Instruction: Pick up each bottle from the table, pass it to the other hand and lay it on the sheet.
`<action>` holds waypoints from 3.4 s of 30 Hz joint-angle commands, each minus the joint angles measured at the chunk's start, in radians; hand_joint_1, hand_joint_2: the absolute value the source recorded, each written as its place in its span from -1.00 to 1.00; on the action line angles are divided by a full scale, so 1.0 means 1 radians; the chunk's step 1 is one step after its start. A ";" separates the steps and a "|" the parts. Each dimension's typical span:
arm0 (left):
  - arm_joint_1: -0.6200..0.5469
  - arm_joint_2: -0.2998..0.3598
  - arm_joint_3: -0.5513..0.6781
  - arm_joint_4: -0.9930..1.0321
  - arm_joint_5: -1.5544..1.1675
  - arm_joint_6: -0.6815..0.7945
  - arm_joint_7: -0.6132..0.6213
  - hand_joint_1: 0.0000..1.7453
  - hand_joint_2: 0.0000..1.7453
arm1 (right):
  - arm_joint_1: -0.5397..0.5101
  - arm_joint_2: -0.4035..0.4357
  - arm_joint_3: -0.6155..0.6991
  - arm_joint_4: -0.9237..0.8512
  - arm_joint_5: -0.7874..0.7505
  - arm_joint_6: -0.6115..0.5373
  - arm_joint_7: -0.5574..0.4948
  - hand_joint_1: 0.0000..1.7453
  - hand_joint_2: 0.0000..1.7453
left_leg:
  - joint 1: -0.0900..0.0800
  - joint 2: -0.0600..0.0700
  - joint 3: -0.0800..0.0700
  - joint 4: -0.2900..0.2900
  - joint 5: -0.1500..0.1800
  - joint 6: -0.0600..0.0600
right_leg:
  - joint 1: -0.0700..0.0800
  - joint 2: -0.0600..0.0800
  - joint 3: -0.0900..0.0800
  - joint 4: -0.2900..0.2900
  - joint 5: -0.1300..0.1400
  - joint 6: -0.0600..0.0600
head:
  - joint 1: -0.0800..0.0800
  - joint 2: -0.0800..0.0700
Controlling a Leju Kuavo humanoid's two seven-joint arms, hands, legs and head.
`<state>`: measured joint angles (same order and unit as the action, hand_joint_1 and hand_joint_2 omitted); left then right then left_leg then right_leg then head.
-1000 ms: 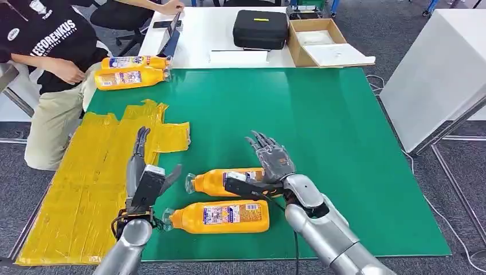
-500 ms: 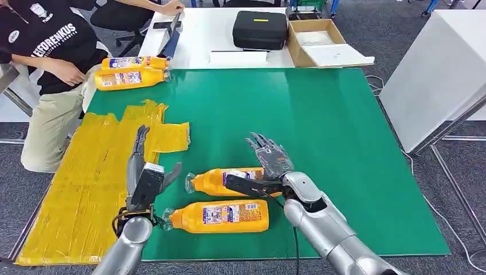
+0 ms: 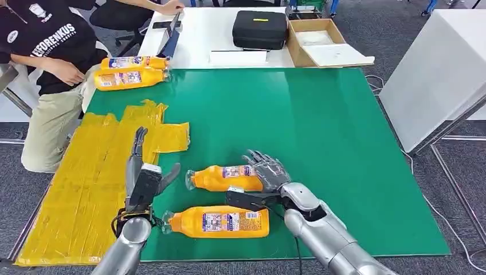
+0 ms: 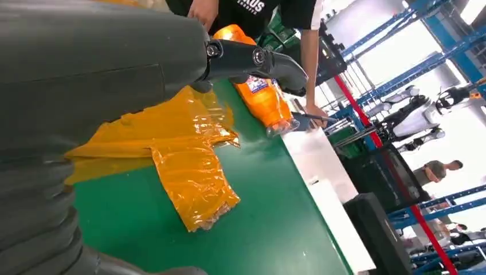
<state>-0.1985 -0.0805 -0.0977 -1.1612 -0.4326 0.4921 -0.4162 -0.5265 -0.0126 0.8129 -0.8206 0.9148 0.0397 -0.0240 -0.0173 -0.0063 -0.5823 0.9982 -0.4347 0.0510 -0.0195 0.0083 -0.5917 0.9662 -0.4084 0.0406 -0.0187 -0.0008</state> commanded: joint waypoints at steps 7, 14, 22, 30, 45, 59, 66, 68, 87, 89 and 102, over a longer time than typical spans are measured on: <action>-0.012 0.026 0.004 0.050 0.020 0.015 -0.004 -1.00 1.00 | -0.045 -0.070 0.131 -0.034 -0.050 0.067 -0.023 -1.00 1.00 | 0.000 0.000 0.000 0.000 0.000 -0.003 | 0.000 -0.001 0.001 0.000 0.000 -0.001 | 0.000 0.000; -0.015 0.025 0.006 0.062 0.028 0.018 -0.014 -1.00 1.00 | -0.052 -0.070 0.159 -0.009 -0.070 0.069 -0.009 -1.00 1.00 | 0.001 0.000 0.002 0.000 -0.001 -0.004 | 0.001 0.000 0.002 -0.001 -0.001 -0.002 | 0.000 0.000; -0.005 0.020 0.003 0.059 0.029 0.034 -0.016 -1.00 1.00 | -0.085 -0.028 0.166 0.148 -0.077 0.043 0.020 -1.00 1.00 | 0.001 0.001 0.002 -0.001 -0.001 -0.003 | 0.001 0.000 0.003 -0.001 0.000 -0.002 | 0.000 0.000; -0.001 0.019 -0.001 0.053 0.026 0.038 -0.002 -1.00 1.00 | -0.109 0.016 0.175 0.293 -0.043 -0.020 0.060 -1.00 1.00 | 0.001 -0.001 0.003 -0.001 0.000 -0.004 | 0.001 -0.001 0.003 -0.002 0.000 -0.002 | 0.000 0.000; 0.006 0.010 0.009 0.053 0.022 0.041 -0.006 -1.00 1.00 | -0.108 0.046 0.144 0.385 -0.047 -0.039 0.068 0.98 1.00 | 0.001 -0.001 0.006 -0.001 0.000 -0.004 | 0.001 -0.002 0.006 -0.003 0.000 -0.002 | 0.000 0.000; 0.002 0.008 0.016 0.048 0.015 0.021 -0.001 -1.00 1.00 | -0.074 0.055 0.068 0.366 -0.082 -0.144 0.029 1.00 1.00 | 0.002 -0.003 0.010 -0.001 0.000 -0.005 | 0.002 -0.004 0.010 -0.003 0.000 -0.003 | 0.000 0.000; 0.009 0.006 0.020 0.041 0.025 -0.002 -0.002 -1.00 1.00 | -0.052 0.063 0.009 0.327 -0.107 -0.264 -0.011 1.00 1.00 | 0.001 -0.002 0.009 -0.001 0.000 -0.003 | 0.002 -0.002 0.009 -0.002 0.000 -0.002 | 0.000 0.000; 0.014 0.004 0.021 0.037 0.064 -0.052 -0.017 -1.00 1.00 | -0.028 0.068 -0.043 0.283 -0.152 -0.336 -0.065 1.00 1.00 | 0.001 -0.001 0.009 -0.001 0.000 -0.003 | 0.001 -0.001 0.008 -0.001 0.000 -0.002 | 0.000 0.000; -0.020 -0.035 -0.085 0.009 0.117 -0.199 -0.055 -1.00 1.00 | 0.113 0.151 -0.232 0.012 -0.323 -0.651 -0.266 1.00 1.00 | 0.001 -0.002 0.000 0.000 -0.001 -0.004 | 0.001 -0.003 0.001 0.000 -0.001 -0.002 | 0.000 0.000; -0.024 -0.039 -0.098 0.006 0.114 -0.214 -0.040 -1.00 1.00 | 0.122 0.155 -0.227 -0.005 -0.317 -0.647 -0.268 1.00 1.00 | 0.002 -0.002 0.002 0.001 -0.002 -0.005 | 0.002 -0.003 0.002 0.000 -0.002 -0.003 | 0.000 0.000; -0.083 -0.055 -0.182 0.046 0.473 -0.638 0.013 -1.00 1.00 | 0.148 0.206 -0.173 -0.027 -0.313 -0.624 -0.346 1.00 1.00 | 0.001 -0.001 -0.001 0.000 0.000 -0.003 | 0.001 -0.001 -0.001 -0.001 0.000 -0.002 | 0.000 0.000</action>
<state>-0.2171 -0.1370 -0.2209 -1.1665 -0.0708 -0.0555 -0.4383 -0.3741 0.1740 0.6008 -0.8381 0.6023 -0.5981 -0.3449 -0.0174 -0.0063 -0.5842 0.9981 -0.4347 0.0510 -0.0194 0.0084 -0.5940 0.9661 -0.4083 0.0406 -0.0187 -0.0008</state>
